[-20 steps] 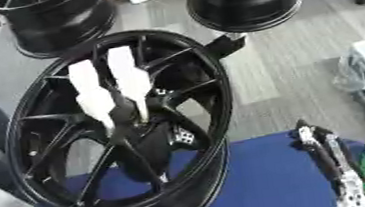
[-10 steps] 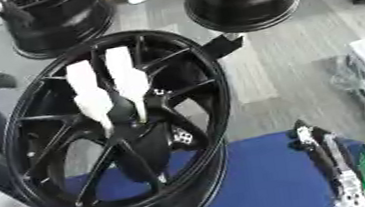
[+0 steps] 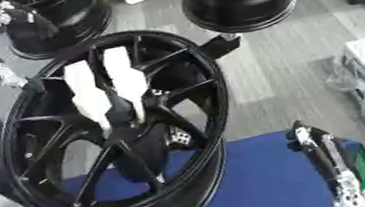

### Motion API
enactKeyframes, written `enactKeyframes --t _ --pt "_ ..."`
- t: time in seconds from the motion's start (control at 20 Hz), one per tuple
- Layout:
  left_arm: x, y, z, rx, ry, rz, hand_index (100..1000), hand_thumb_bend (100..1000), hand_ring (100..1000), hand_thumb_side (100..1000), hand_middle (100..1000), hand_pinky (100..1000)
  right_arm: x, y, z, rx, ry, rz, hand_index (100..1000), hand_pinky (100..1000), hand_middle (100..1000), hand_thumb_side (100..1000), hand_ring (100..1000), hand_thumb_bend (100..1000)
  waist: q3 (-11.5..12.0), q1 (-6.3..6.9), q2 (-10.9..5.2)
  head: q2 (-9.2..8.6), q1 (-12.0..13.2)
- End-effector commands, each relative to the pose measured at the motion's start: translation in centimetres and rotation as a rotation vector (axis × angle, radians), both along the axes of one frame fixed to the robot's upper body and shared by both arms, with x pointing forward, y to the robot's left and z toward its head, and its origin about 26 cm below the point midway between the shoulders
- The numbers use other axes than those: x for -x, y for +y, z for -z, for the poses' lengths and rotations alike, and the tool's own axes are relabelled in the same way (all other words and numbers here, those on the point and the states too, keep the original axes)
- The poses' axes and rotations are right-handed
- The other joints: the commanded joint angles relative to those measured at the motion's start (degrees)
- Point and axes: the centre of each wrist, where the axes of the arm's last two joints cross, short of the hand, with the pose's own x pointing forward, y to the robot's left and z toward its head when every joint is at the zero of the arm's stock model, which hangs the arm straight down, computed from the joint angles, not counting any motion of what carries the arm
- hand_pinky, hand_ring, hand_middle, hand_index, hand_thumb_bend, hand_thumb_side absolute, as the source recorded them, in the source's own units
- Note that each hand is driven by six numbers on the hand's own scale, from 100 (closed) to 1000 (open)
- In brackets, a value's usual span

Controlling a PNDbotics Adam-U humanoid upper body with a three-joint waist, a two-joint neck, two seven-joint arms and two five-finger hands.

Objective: Pull the pin out of the wheel hub.

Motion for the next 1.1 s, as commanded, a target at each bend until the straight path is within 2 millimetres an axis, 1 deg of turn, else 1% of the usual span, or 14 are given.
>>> enactKeyframes --t 0.05,0.4,0.6,0.65,0.7,0.95,1.1 --pt "-0.2 -0.3 -0.9 -0.183 0.004 0.150 831 698 663 521 670 736 -0.4 0.1 -0.6 0.000 -0.020 -0.013 592 663 563 862 579 100 -0.2 -0.18 -0.73 -0.12 0.0" --pt "-0.8 -1.2 0.3 -0.157 0.000 0.135 824 672 653 502 662 730 -0.5 0.3 -0.6 -0.005 -0.023 -0.019 592 663 563 857 578 100 -0.5 -0.37 -0.77 -0.12 0.4" --pt "-1.0 -1.6 1.4 -0.147 0.010 0.140 810 648 632 492 643 719 -0.5 0.3 -0.6 -0.007 -0.025 -0.020 592 662 563 859 578 100 -0.7 -0.42 -0.73 -0.12 0.5" --pt "-1.1 -1.8 1.5 -0.143 0.010 0.144 805 611 627 515 637 717 -0.5 0.3 -0.6 -0.007 -0.025 -0.021 592 662 563 856 578 100 -0.7 -0.44 -0.73 -0.12 0.5" --pt "-1.1 -1.9 1.6 -0.132 0.008 0.145 803 638 626 485 636 717 -0.5 0.4 -0.6 -0.007 -0.025 -0.022 592 662 563 858 578 100 -0.8 -0.46 -0.73 -0.12 0.5" --pt "-1.3 -2.4 2.2 -0.094 0.007 0.133 792 604 617 476 625 710 -0.6 0.5 -0.7 -0.009 -0.026 -0.027 592 662 563 857 578 100 -1.0 -0.56 -0.69 -0.12 0.8" --pt "-1.5 -2.6 2.8 -0.085 0.018 0.122 759 561 584 445 590 693 -0.7 0.6 -0.7 -0.011 -0.027 -0.032 592 662 562 858 578 100 -1.2 -0.61 -0.67 -0.12 0.8"
